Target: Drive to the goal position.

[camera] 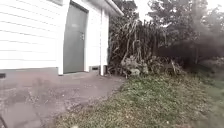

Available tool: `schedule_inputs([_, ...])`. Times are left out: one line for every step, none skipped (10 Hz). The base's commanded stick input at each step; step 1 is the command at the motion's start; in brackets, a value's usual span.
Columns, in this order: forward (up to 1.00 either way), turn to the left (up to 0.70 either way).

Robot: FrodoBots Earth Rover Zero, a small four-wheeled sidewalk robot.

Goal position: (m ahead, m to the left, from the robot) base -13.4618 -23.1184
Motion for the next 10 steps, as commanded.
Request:
schedule_inputs([0.04, 0.07])
schedule_inputs([0.04, 0.70])
schedule_inputs([0.04, 0.70])
schedule_inputs([0.04, 0.70])
schedule_inputs([0.04, 0.70])
schedule_inputs([0.04, 0.70])
schedule_inputs([0.04, 0.70])
schedule_inputs([0.04, 0.70])
schedule_inputs([0.04, 0.70])
schedule_inputs([0.04, 0.70])
